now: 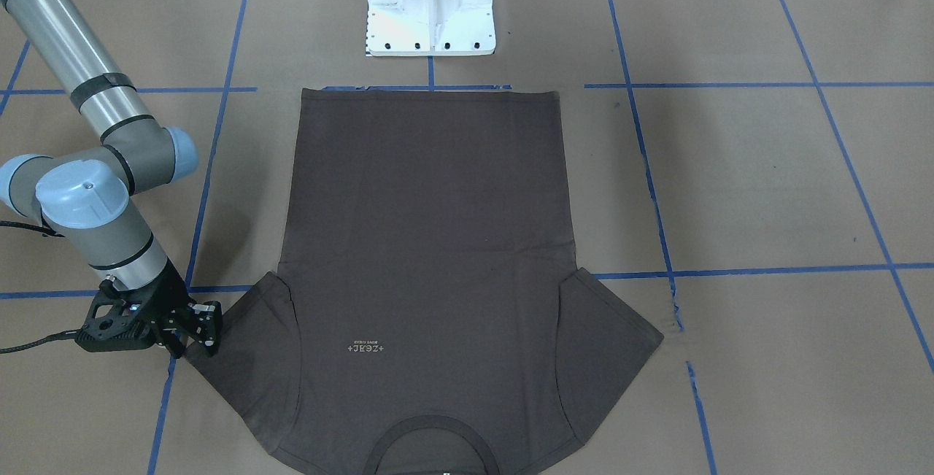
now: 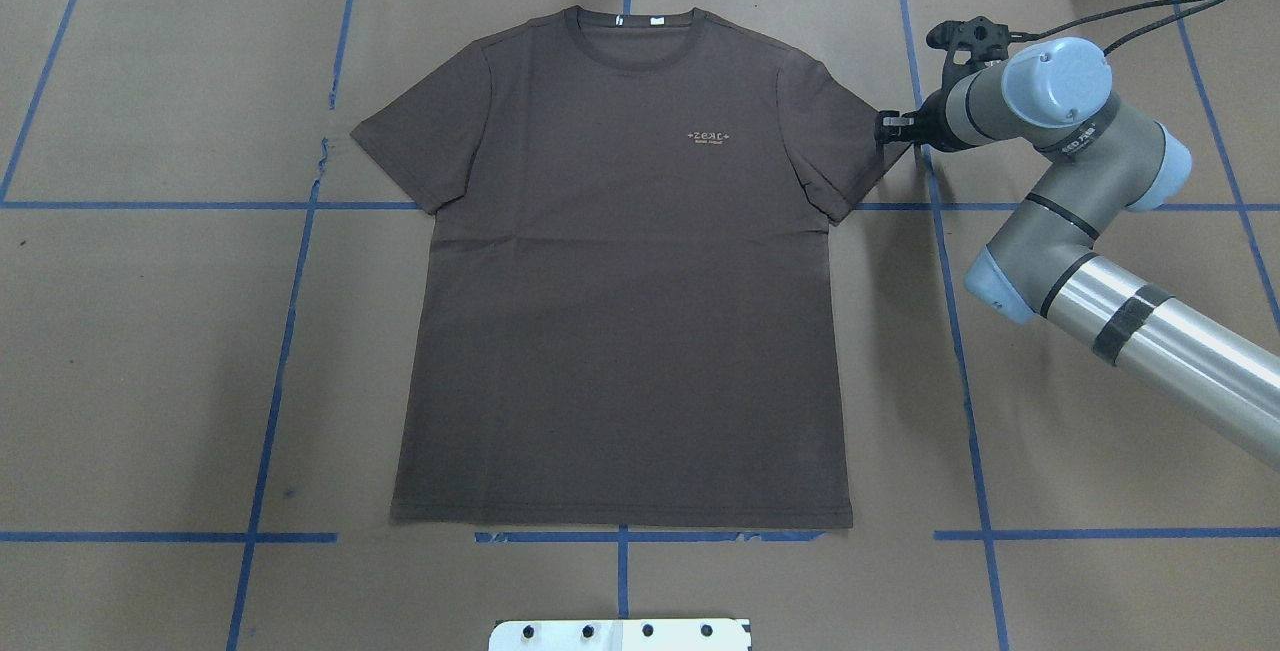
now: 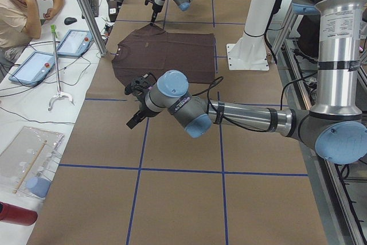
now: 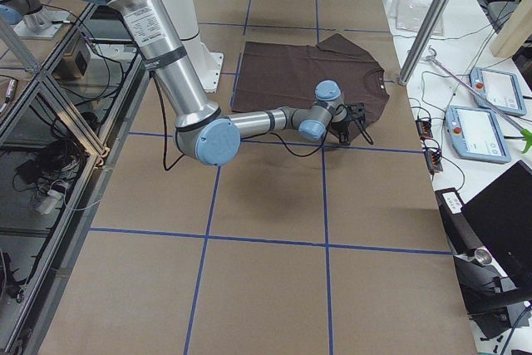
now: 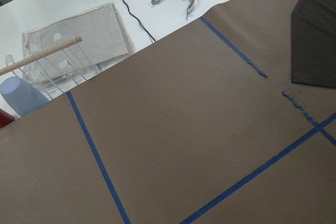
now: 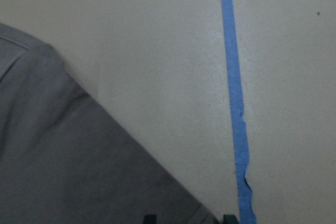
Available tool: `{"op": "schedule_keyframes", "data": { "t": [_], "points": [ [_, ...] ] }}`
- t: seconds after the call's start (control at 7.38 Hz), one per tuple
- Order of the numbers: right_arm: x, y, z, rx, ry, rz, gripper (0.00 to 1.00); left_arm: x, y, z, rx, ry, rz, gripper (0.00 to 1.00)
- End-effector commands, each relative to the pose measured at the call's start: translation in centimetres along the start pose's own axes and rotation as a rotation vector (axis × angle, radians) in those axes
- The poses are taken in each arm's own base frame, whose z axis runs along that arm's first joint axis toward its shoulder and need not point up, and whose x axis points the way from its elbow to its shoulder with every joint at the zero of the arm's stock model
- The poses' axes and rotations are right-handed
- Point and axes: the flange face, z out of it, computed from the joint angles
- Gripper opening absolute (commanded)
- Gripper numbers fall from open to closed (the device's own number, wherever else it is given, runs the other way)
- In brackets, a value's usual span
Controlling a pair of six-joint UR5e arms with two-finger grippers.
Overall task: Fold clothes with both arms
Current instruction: 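Move the right gripper down to the sleeve nearest it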
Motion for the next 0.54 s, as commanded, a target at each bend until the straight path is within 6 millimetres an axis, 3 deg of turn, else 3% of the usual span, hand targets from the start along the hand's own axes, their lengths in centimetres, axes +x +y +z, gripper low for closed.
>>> {"op": "schedule_keyframes", "data": {
  "t": [0.0, 0.14, 0.41],
  "points": [
    [-1.4, -0.8, -0.5, 0.007, -0.009, -0.008, 0.0, 0.0, 0.2, 0.0, -0.002, 0.0, -0.002, 1.0],
    [-2.3, -1.2, -0.8, 0.011, -0.015, -0.004, 0.0, 0.0, 0.2, 0.0, -0.003, 0.0, -0.002, 1.0],
    [-7.8, -3.7, -3.9, 0.008, 0.031, 0.015, 0.0, -0.1, 0.2, 0.1, -0.004, 0.0, -0.002, 1.0]
  ]
}}
